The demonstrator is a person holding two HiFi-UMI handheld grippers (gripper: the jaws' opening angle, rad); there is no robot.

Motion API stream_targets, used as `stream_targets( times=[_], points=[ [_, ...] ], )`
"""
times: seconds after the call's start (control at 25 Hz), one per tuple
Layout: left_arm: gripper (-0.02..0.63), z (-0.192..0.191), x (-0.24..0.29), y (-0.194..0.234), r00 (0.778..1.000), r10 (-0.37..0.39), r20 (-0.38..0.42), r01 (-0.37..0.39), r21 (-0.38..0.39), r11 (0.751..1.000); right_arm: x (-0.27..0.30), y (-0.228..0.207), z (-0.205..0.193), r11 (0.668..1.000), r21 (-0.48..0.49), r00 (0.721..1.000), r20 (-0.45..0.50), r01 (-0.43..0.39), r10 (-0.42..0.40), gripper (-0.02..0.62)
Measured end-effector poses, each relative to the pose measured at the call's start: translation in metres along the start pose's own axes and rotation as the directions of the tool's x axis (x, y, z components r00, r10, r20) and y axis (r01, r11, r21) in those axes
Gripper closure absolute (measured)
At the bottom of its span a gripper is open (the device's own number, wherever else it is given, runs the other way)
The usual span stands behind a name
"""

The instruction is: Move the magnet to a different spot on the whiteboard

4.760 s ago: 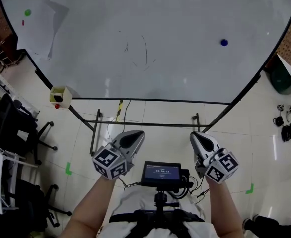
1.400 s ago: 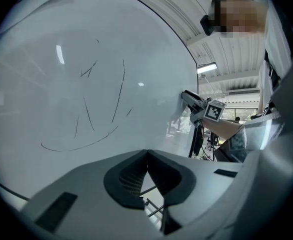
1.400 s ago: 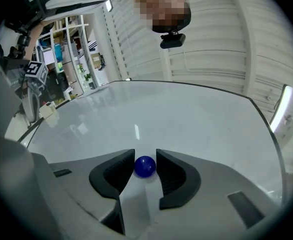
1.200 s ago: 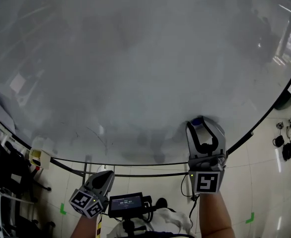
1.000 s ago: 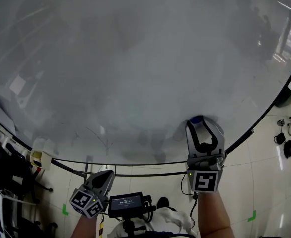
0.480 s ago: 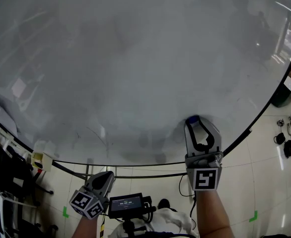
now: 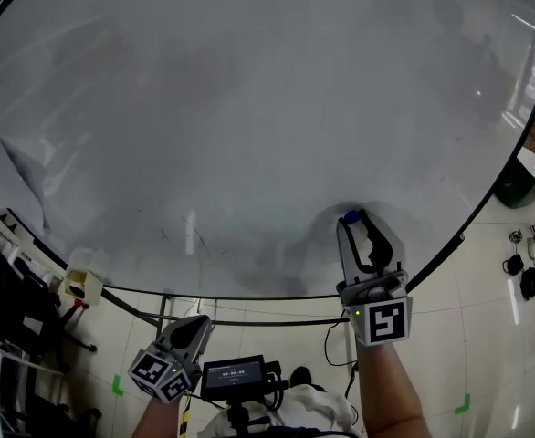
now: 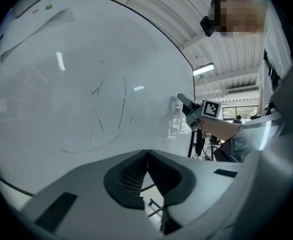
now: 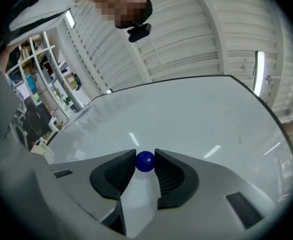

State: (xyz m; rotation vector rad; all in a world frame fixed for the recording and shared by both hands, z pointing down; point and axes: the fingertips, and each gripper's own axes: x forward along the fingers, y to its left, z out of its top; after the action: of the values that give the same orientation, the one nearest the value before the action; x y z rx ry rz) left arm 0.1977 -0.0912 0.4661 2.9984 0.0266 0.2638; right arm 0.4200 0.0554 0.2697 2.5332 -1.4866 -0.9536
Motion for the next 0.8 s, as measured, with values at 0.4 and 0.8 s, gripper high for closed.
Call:
stream_targets(
  times=[0.4, 0.8],
  points=[
    [0.572, -0.013, -0.073, 0.003, 0.999, 0.022, 0.03, -0.022, -0.03, 0.999, -0.007, 0.081, 0.006, 0.837, 0.522, 0.982, 0.013, -0.165, 0.186, 0.443],
    [0.572, -0.035, -0.146, -0.01, 0.999, -0.013, 0.039, 0.014, -0.04, 0.999, -0.054, 0.177, 0.046, 0.685, 0.689, 0.948, 0.008, -0.236, 0.319, 0.442]
  ],
)
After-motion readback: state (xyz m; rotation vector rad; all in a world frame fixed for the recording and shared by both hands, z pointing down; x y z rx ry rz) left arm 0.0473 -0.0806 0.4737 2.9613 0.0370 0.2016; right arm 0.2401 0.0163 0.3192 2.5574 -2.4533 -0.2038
